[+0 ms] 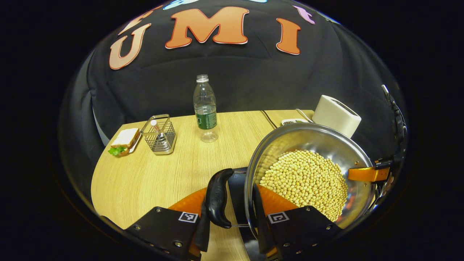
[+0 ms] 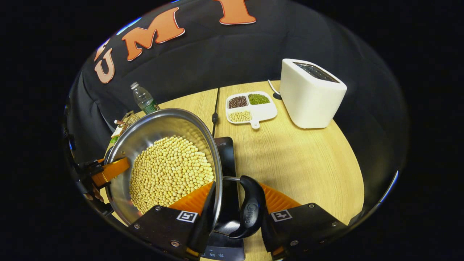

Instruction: First push the handle of the pot to place it horizontally, then grasp the pot with both hands and set it on the induction cooktop.

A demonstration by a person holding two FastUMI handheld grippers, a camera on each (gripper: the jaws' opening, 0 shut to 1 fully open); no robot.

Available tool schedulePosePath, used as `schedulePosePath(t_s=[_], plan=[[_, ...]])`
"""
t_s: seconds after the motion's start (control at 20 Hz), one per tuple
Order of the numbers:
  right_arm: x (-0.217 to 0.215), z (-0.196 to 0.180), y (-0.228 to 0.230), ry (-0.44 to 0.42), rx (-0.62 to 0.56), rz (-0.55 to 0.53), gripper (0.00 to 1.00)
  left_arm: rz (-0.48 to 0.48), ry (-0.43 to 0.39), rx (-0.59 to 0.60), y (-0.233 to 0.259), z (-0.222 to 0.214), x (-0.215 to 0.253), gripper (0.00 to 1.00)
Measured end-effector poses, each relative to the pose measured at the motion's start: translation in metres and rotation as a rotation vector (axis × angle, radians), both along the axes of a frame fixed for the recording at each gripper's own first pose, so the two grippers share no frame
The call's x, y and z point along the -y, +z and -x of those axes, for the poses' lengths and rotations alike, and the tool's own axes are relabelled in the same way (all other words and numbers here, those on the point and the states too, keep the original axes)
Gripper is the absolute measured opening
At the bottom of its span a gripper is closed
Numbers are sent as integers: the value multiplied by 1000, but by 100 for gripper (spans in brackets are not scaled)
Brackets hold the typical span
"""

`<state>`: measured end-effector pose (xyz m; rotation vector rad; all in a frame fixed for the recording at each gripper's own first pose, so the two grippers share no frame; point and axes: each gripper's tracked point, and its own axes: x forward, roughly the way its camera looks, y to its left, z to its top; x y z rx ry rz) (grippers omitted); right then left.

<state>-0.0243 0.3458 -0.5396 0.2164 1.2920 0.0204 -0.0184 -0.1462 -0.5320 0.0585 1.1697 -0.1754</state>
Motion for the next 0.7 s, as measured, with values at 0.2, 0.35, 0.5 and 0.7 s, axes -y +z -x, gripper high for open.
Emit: schedulePosePath(t_s=[0.2,0.35,0.5,0.7], plan=[[1,1,2,5,-29,-5,59,1,9,-40,-14,11,4,54],[2,-3,3,-2,-19,-5,59,2,5,-34,-13,10,4,56],[3,-2,5,0,-11,-15,59,12,14,-29,-13,9,6,54],[18,-11,14,25,5,-30,63,26,19,-26,-14,11,9,57]])
